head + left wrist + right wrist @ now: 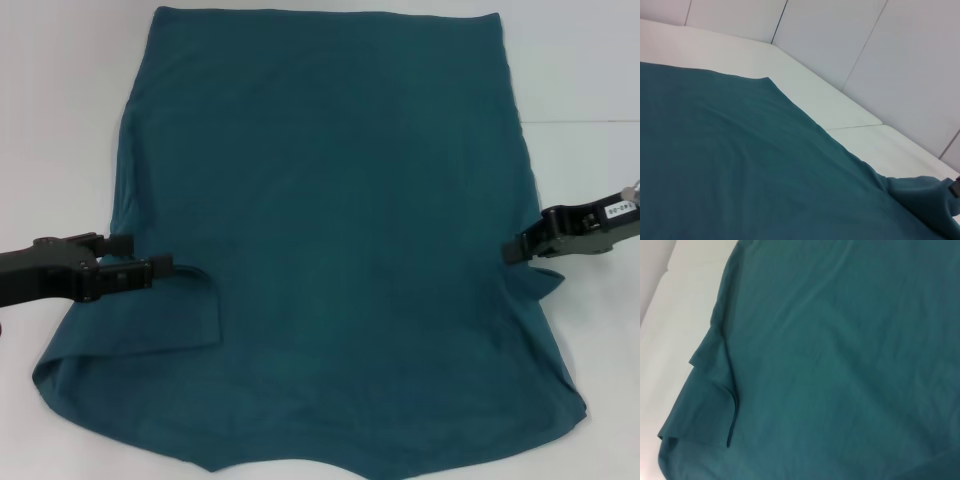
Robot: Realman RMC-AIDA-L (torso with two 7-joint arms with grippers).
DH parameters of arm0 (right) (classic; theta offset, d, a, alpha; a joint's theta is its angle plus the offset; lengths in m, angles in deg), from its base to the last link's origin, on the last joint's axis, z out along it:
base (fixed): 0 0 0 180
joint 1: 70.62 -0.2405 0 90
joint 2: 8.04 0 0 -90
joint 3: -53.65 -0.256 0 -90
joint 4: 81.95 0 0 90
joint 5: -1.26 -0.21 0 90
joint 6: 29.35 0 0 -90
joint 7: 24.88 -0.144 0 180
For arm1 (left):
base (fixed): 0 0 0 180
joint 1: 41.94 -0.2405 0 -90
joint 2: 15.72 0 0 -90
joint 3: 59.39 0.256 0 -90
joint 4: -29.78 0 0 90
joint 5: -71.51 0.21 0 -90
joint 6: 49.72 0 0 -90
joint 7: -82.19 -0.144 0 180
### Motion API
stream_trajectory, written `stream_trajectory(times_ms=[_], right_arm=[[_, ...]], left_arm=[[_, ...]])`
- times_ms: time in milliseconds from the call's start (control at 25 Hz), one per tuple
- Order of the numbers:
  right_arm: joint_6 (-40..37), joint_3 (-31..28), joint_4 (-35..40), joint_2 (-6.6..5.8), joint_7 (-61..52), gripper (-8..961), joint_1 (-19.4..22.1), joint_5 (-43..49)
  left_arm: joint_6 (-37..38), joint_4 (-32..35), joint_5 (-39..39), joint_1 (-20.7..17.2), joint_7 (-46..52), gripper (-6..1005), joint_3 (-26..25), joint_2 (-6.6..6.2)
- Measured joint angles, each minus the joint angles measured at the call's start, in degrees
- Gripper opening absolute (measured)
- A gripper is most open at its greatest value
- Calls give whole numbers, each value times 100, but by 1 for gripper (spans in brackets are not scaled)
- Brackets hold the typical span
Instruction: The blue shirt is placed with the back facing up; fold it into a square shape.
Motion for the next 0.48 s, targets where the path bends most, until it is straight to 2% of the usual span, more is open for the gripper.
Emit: stream_trajectory(times_ms=[240, 480], right_arm=[[271, 48, -11, 122, -5, 15, -94, -29], [414, 127, -201, 192, -7, 17, -291, 55]], left_arm=[[-66, 0, -2, -3, 0, 847, 0, 23], [-111, 0, -6, -3, 0, 848, 0, 29]])
